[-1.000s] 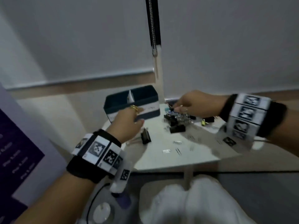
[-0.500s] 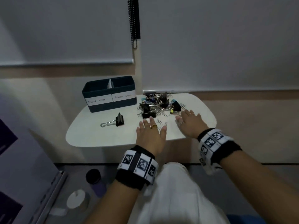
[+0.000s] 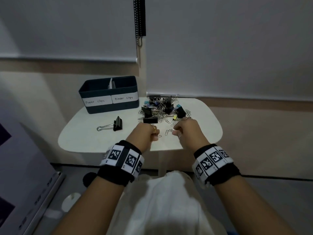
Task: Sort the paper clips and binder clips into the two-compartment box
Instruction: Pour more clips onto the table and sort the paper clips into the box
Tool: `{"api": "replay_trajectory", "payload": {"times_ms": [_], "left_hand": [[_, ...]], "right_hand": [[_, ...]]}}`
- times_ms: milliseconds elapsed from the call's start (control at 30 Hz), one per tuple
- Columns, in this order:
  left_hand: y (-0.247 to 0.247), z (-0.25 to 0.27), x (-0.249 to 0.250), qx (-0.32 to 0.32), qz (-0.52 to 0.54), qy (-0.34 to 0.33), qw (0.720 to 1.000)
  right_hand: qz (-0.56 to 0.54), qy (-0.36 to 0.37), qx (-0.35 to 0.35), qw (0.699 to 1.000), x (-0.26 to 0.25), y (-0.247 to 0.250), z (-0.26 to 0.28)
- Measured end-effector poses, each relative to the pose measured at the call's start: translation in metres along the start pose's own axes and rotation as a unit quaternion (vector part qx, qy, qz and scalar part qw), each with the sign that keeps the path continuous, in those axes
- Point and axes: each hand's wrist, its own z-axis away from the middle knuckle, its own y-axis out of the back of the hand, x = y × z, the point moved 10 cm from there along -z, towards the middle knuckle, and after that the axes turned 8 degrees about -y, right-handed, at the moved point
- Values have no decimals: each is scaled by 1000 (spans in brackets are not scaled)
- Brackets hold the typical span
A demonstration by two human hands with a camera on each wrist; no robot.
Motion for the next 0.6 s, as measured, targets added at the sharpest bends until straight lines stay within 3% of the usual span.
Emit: {"api": "replay_trajectory", "payload": {"times_ms": [167, 233, 400, 600], "left_hand": [[19, 1, -1, 25, 5, 21, 999], [18, 3, -3, 25, -4, 42, 999], [19, 5, -5, 60, -47, 69, 995], [16, -3, -16, 34, -60, 123, 990]], "right_hand": [[-24, -83, -75, 993, 2, -7, -11], [4, -101, -68, 993, 4, -8, -14], [79, -89, -75, 990, 0, -15, -14], [135, -66, -74, 986, -7, -15, -7]]}}
